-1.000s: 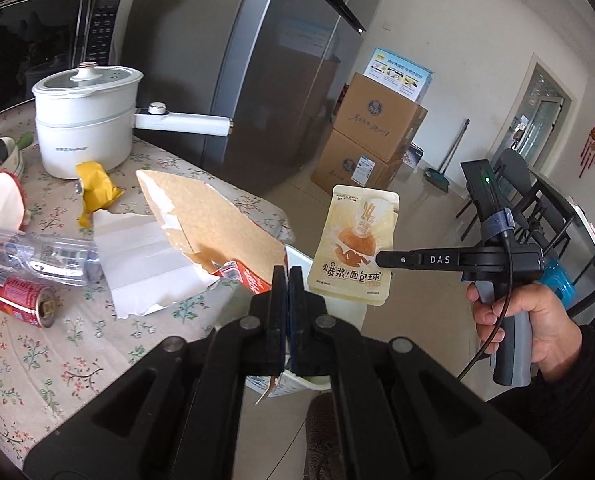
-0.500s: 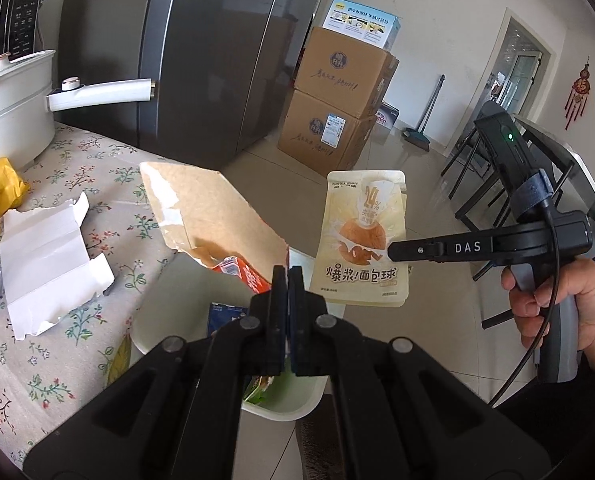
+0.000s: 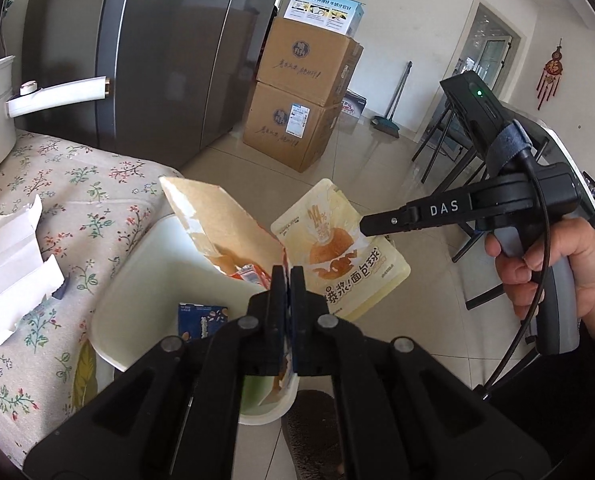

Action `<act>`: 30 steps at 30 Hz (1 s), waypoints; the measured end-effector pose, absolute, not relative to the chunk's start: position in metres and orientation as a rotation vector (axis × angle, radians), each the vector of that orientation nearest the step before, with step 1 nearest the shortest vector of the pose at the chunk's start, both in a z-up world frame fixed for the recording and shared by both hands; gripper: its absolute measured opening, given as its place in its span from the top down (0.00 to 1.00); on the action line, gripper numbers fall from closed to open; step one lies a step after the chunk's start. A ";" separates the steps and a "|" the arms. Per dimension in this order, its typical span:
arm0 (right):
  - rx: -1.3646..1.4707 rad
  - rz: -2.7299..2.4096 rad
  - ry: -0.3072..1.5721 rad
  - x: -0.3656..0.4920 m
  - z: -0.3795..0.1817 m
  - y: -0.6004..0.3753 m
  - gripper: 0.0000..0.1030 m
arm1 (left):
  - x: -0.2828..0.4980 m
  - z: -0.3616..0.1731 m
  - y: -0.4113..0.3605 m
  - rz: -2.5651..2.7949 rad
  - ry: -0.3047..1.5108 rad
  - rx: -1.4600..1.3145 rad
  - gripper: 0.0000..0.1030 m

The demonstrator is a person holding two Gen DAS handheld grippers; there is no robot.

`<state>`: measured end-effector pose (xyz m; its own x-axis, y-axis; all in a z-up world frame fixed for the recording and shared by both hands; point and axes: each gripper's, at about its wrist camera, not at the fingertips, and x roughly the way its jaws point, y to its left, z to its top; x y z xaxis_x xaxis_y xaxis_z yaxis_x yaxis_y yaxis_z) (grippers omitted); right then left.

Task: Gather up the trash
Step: 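Open the left gripper over the bin while the right gripper releases the bread bag, then move both grippers back over the table toward the red can and clear bottle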

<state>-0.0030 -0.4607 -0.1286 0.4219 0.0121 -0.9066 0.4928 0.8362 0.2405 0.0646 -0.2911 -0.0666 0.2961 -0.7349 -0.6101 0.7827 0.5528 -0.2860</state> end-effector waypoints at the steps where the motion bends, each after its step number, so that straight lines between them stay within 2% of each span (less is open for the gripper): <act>1: 0.521 -0.321 1.110 -0.003 -0.130 -0.460 0.94 | 0.067 -0.070 -0.291 -0.997 0.777 0.078 0.98; 6: 0.511 -0.310 1.134 0.007 -0.137 -0.453 0.94 | 0.086 -0.094 -0.285 -0.906 0.851 0.104 0.97; 7: 0.503 -0.309 1.138 0.009 -0.137 -0.451 0.94 | 0.090 -0.099 -0.283 -0.874 0.872 0.116 0.91; 8: 0.496 -0.308 1.139 0.011 -0.137 -0.449 0.94 | 0.094 -0.103 -0.280 -0.845 0.897 0.121 0.72; 9: 0.489 -0.307 1.140 0.012 -0.137 -0.447 0.94 | 0.097 -0.105 -0.277 -0.815 0.913 0.118 0.56; 10: 0.486 -0.305 1.140 0.014 -0.136 -0.446 0.94 | 0.098 -0.106 -0.272 -0.786 0.919 0.112 0.29; 11: 0.485 -0.303 1.139 0.016 -0.136 -0.444 0.94 | 0.098 -0.104 -0.267 -0.759 0.914 0.109 0.20; 13: 0.480 -0.301 1.137 0.019 -0.135 -0.441 0.94 | 0.099 -0.101 -0.259 -0.722 0.927 0.117 0.17; 17: 0.463 -0.294 1.142 0.028 -0.135 -0.434 0.94 | 0.099 -0.095 -0.236 -0.643 0.935 0.125 0.03; 22: 0.433 -0.287 1.159 0.042 -0.137 -0.419 0.93 | 0.099 -0.085 -0.206 -0.583 0.920 0.143 0.01; 25: 0.438 -0.263 1.150 0.051 -0.135 -0.409 0.83 | 0.097 -0.080 -0.190 -0.549 0.906 0.169 0.01; 26: 0.440 -0.255 1.152 0.054 -0.134 -0.406 0.66 | 0.097 -0.078 -0.184 -0.536 0.904 0.174 0.01; 27: 0.437 -0.257 1.150 0.056 -0.132 -0.403 0.40 | 0.097 -0.077 -0.179 -0.525 0.903 0.176 0.01; 28: 0.430 -0.261 1.136 0.057 -0.129 -0.398 0.31 | 0.098 -0.075 -0.174 -0.515 0.900 0.176 0.01; 29: 0.417 -0.260 1.120 0.059 -0.125 -0.392 0.26 | 0.098 -0.073 -0.168 -0.505 0.894 0.173 0.01; 30: 0.398 -0.251 1.118 0.062 -0.122 -0.386 0.26 | 0.100 -0.072 -0.164 -0.496 0.891 0.171 0.01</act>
<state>0.0624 -0.3857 -0.1217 0.4204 0.0027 -0.9073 0.3903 0.9022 0.1835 0.0997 -0.1637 -0.0720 0.5253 -0.3423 -0.7791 0.4816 0.8744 -0.0595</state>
